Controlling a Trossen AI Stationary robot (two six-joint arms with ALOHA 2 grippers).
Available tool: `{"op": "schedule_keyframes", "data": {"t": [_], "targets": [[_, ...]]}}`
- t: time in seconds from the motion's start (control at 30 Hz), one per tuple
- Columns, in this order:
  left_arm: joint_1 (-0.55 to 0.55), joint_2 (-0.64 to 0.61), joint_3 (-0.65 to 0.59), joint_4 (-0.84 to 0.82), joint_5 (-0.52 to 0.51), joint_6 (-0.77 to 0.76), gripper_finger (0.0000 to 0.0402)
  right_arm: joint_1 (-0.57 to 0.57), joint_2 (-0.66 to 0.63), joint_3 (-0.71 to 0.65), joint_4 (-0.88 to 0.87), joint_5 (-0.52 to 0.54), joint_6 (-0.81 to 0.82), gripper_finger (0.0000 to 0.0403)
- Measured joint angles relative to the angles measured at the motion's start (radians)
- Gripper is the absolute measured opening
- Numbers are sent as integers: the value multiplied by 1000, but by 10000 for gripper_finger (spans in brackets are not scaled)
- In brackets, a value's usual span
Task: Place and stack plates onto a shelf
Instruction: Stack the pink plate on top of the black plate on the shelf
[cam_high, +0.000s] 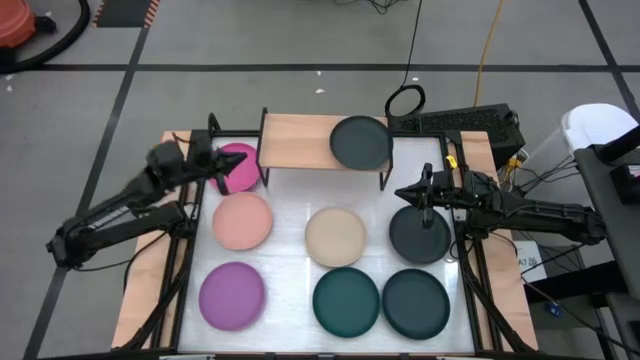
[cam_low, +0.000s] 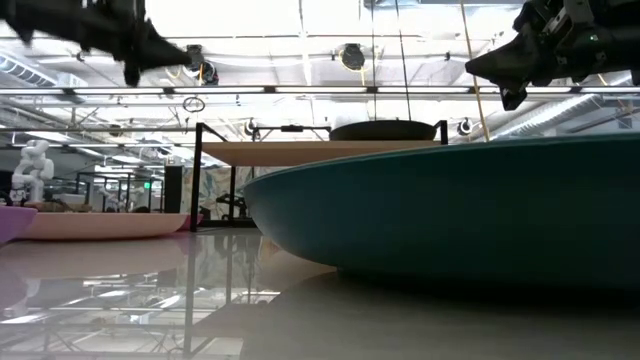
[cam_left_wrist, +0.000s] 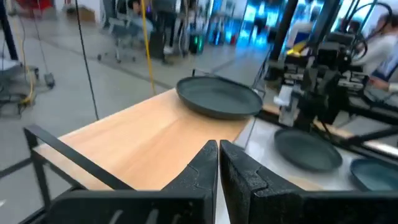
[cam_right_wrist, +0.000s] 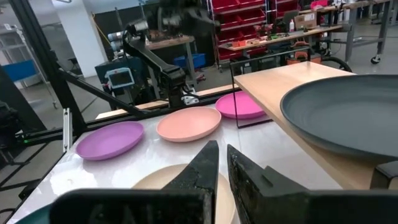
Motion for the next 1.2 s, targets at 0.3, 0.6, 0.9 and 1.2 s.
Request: {"op": "schedule_keyframes", "data": {"t": [0.3, 0.6, 0.9, 1.2], "targets": [[0, 160, 298, -514, -189, -99, 21, 0, 0, 0, 0, 1, 0, 20], [0, 444, 318, -925, -406, -261, 21, 0, 0, 0, 0, 1, 0, 20], [0, 708, 319, -909, -383, -179, 21, 0, 0, 0, -5, 1, 10, 20], [-36, 881, 319, -905, -282, 6, 25, 0, 0, 0, -25, 0, 8, 20]]}}
